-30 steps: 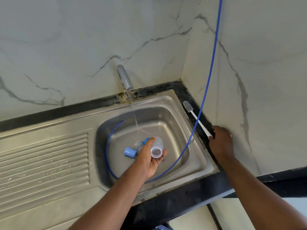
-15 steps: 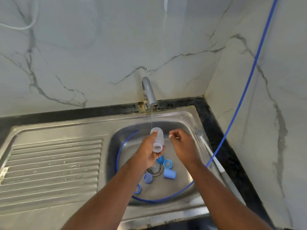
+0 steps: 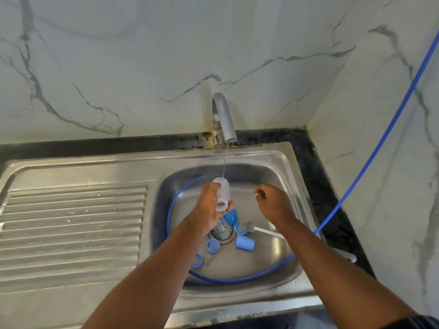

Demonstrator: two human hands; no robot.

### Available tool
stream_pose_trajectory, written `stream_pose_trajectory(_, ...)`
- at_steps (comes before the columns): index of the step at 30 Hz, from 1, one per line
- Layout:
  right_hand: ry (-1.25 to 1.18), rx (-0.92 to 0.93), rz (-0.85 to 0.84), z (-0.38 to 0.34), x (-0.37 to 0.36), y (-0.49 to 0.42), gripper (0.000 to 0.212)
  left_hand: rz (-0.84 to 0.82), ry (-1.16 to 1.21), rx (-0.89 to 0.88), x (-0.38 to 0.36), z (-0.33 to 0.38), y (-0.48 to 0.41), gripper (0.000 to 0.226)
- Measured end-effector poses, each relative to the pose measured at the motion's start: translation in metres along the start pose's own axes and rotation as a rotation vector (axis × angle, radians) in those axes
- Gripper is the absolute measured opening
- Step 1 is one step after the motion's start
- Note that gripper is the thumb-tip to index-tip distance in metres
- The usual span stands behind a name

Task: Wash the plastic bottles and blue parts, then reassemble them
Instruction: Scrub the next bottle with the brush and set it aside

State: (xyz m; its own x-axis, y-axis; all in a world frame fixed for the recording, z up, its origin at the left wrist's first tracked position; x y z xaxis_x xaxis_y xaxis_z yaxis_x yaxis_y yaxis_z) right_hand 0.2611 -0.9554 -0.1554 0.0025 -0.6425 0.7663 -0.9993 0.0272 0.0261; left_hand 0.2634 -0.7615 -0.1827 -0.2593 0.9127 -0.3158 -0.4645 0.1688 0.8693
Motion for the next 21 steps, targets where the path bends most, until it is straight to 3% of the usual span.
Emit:
stream_pose_trajectory(3,0.17,-0.02,-0.147,0.015,0.002,0.005,0.015,0.03,0.016,0.025,0.01,-0.002,0.0,0.031)
stream_pose_trajectory(7,0.525,-0.02,-0.56,0.024,-0.013,0.031,0.028,0.017,0.003,0.026,0.017,-0.007,0.005,0.027)
stream_pose_trajectory(9,0.659,0.014,-0.667,0.022,-0.021,0.046,0.03,0.035,0.007,0.044,0.022,-0.012,0.005,0.029)
stream_pose_trajectory(15,0.833,0.087,-0.72,0.015,-0.034,0.068,0.034,0.051,0.051,0.076,0.031,-0.025,0.007,0.04)
stream_pose_trajectory(21,0.877,0.186,-0.482,-0.009,-0.004,0.06,0.03,0.022,0.085,0.071,0.024,-0.03,0.015,0.039)
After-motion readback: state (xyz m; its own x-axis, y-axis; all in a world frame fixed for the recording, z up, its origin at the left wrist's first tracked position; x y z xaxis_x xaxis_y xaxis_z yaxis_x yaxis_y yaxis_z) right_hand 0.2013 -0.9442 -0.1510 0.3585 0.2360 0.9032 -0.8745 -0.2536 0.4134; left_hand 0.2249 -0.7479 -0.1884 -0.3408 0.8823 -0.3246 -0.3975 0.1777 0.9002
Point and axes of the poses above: each hand's wrist, its own y-axis away from the middle knuckle, its own x-axis out of the back of the hand, z = x × y, the point moved 7 cm from there along -y, towards the middle knuckle, and after that the axes turned 15 degrees about x, right-handed, at the moved point
